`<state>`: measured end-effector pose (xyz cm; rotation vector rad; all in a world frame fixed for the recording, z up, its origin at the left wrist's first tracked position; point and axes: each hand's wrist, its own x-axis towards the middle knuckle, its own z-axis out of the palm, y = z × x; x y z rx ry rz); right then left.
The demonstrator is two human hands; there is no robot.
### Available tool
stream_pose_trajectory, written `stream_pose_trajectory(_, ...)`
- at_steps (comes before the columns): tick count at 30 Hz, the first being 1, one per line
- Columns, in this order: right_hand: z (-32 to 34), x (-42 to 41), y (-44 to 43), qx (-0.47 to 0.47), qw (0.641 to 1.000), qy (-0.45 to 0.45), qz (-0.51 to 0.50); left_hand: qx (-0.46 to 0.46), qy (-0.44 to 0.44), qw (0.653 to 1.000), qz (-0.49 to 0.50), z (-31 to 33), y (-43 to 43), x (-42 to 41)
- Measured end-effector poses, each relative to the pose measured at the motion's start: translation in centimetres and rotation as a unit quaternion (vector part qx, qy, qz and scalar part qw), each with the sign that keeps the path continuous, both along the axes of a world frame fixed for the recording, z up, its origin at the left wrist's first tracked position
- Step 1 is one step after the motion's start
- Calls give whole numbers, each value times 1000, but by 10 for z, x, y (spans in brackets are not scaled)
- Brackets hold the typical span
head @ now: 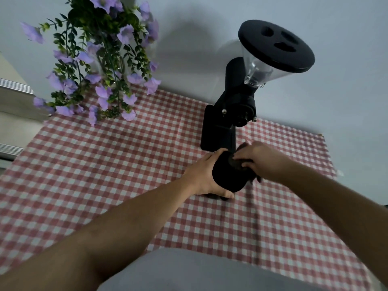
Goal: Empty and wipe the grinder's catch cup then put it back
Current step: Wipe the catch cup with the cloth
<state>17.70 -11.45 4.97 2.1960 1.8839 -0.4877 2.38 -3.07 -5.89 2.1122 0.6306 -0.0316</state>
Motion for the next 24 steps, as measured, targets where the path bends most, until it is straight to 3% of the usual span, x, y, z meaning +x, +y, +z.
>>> stream_pose_trajectory(4,-23,-32,-27,-33,996,-53,69,44,15,999,-4,1,-3,2)
stream_pose_trajectory(8,3,-17,-7,-115,992,40,17,38,14,999,-5,5,-2,4)
stream_pose_trajectory(11,5,-7,8,-57,995,-32,78,36,17,999,-12,6,-2,2)
stream_pose_trajectory(14,0,-10,0,-60,977,-105,174,42,29,999,-11,6,-3,2)
stream_pose_trajectory(18,-5,-14,-8,-77,977,-126,152,64,33,997,-9,6,-4,3)
stream_pose_trajectory(21,-18,-32,-3,-167,971,-133,110,61,11,998,-7,8,-4,3)
stream_pose_trajectory(24,-7,-36,6,-235,971,-11,27,46,-2,999,1,9,-5,3)
